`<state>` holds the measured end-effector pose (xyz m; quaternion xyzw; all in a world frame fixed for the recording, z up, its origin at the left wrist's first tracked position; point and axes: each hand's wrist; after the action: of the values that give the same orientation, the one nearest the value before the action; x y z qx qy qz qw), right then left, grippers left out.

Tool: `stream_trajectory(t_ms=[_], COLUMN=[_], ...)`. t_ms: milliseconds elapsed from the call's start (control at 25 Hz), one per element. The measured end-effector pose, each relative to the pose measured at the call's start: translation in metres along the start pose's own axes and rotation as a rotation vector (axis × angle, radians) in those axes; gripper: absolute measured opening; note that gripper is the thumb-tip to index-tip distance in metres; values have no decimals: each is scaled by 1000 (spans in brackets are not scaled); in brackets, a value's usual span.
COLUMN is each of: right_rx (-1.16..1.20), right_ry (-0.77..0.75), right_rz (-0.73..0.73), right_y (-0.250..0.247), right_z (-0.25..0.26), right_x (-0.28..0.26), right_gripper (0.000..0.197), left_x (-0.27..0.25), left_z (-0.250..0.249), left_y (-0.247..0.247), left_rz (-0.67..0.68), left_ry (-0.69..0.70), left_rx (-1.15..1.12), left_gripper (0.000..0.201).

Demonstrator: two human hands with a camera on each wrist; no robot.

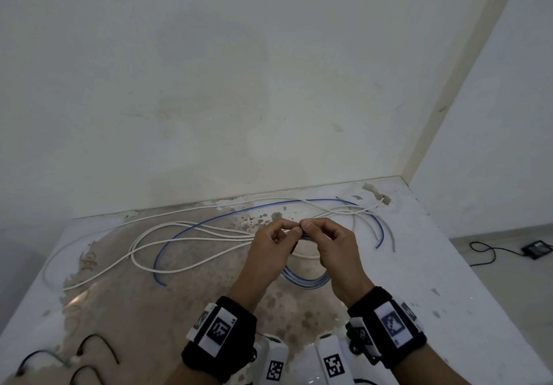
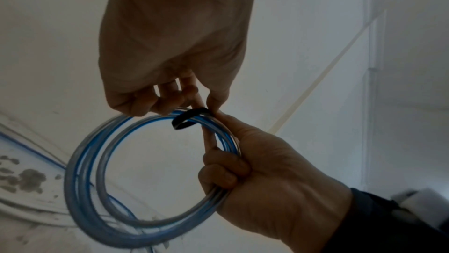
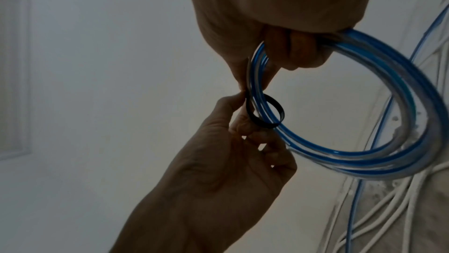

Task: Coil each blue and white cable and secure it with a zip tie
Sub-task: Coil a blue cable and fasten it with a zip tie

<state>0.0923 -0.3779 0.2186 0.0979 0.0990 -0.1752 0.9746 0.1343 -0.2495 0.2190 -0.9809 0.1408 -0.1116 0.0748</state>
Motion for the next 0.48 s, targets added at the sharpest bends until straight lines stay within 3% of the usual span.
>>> stream_trajectory(t_ms=[280,480], right_rx=[123,222], right_ry=[67,118], right_rz=[-154,-131], right_y=[3,4], right_z=[-10,-7], right_x=[10,5], right_gripper=[14,13], left_x=[-2,-10], left_z=[4,10], left_y=[9,8], left_rz=[-1,-178], left_ry=[54,191], left_rx=[188,235], left_gripper=[13,4])
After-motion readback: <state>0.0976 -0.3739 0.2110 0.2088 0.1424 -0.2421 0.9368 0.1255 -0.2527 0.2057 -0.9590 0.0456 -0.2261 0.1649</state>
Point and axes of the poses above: each hand's wrist, its own x-axis towards the middle knuckle, its own y-axis out of the palm, z = x × y, and after that the axes turned 10 degrees about y, right-handed
